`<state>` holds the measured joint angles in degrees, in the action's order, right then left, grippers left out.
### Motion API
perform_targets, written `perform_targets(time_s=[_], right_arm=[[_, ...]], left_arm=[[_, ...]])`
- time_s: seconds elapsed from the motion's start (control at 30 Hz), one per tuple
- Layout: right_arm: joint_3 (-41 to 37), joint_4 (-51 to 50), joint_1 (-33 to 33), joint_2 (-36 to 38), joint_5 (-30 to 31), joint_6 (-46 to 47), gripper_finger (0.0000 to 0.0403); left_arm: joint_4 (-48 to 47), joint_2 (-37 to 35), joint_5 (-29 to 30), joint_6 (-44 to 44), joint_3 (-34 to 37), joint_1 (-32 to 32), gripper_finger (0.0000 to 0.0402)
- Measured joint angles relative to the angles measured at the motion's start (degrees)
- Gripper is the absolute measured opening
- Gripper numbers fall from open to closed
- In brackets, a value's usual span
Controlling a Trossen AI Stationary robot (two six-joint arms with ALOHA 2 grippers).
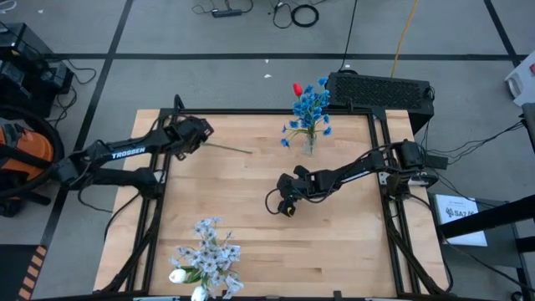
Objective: Sort flowers into vase by color
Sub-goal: Put the red flowers into the transparent vase
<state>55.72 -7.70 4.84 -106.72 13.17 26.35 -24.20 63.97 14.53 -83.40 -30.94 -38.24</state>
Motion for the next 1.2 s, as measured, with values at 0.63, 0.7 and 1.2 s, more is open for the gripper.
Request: perform_targets(time_s=[0.63, 0.7, 1.2], right_arm=[[-1.83, 3.21, -0.23, 0.13, -0.47, 0.01, 0.0], [-1.98, 3.36, -0.28, 0.15, -0.77, 0.28, 0.0], [-2.21, 3.37, -0.79, 0.15, -1.57, 0.73, 0.0]], left_arm=[[1.7, 12.01, -14.19, -3.38, 0.04, -15.52, 0.015], [4.08, 12.62, -14.65, -3.43, 0.04, -16.51, 0.015], [7.66, 15.8, -16.41, -8.59, -0.17, -19.32, 0.015]])
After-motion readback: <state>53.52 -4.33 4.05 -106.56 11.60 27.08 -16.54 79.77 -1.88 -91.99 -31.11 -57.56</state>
